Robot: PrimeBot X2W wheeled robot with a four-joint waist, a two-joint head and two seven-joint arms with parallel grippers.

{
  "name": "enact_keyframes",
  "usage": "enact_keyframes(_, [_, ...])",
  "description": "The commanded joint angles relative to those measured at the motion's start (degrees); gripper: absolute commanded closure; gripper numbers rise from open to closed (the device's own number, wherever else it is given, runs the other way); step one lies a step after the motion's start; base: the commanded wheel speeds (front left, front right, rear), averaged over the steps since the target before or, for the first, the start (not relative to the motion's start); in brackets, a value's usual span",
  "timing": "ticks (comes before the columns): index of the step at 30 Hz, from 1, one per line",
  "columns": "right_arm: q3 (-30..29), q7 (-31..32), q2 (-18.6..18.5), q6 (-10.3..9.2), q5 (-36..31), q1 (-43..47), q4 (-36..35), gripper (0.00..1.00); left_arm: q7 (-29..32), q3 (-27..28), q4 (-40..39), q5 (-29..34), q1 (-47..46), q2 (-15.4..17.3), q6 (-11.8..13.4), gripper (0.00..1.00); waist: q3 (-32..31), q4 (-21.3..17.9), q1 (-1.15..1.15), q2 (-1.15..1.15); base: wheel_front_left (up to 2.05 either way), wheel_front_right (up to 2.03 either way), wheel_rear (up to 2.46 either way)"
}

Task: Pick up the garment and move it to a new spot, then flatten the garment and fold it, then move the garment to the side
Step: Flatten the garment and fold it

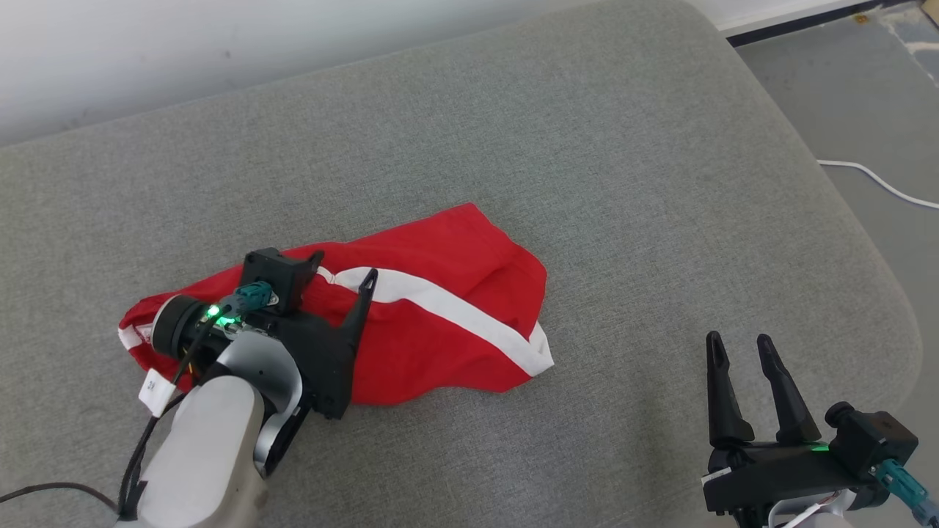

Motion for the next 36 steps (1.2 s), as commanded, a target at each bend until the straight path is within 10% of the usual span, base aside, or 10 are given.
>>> enact_keyframes(1, [-0.1, -0.3, 0.2, -0.12, -0.1, 0.3, -0.1, 0.00, 0.2, -0.1, -0.2, 0.0, 0.5, 0.5, 0.1, 0.00, -0.2, 0.1, -0.01, -0.01, 0.00, 0.00, 0.00])
enact_keyframes(14, [-0.1, -0.3, -0.3, -0.12, -0.6, 0.7, -0.7, 0.00, 10.8, -1.6, -4.8, -1.8, 3.5, 0.4, 1.5, 0.00, -1.3, 0.6, -0.01, -0.01, 0.00, 0.00, 0.00])
enact_keyframes(16, [0.1, -0.3, -0.4, -0.12, -0.5, 0.7, -0.6, 0.00, 11.0, -1.7, -5.2, -2.7, 3.9, -0.2, 1.5, 0.31, -1.3, 0.4, -0.01, -0.01, 0.00, 0.00, 0.00])
enact_keyframes(18, [0.2, -0.3, -0.5, -0.12, -0.4, 0.6, -0.5, 0.00, 10.6, -1.6, -5.1, -3.6, 4.1, -0.6, 1.3, 1.00, -1.5, 0.3, -0.01, -0.01, 0.00, 0.00, 0.00])
enact_keyframes(36, [-1.0, -0.3, -2.1, -0.12, -1.3, 3.8, -1.3, 0.00, -4.4, 1.0, -13.4, -6.0, 13.8, -1.6, 4.8, 1.00, -5.7, 11.6, -0.01, -0.01, 0.00, 0.00, 0.00])
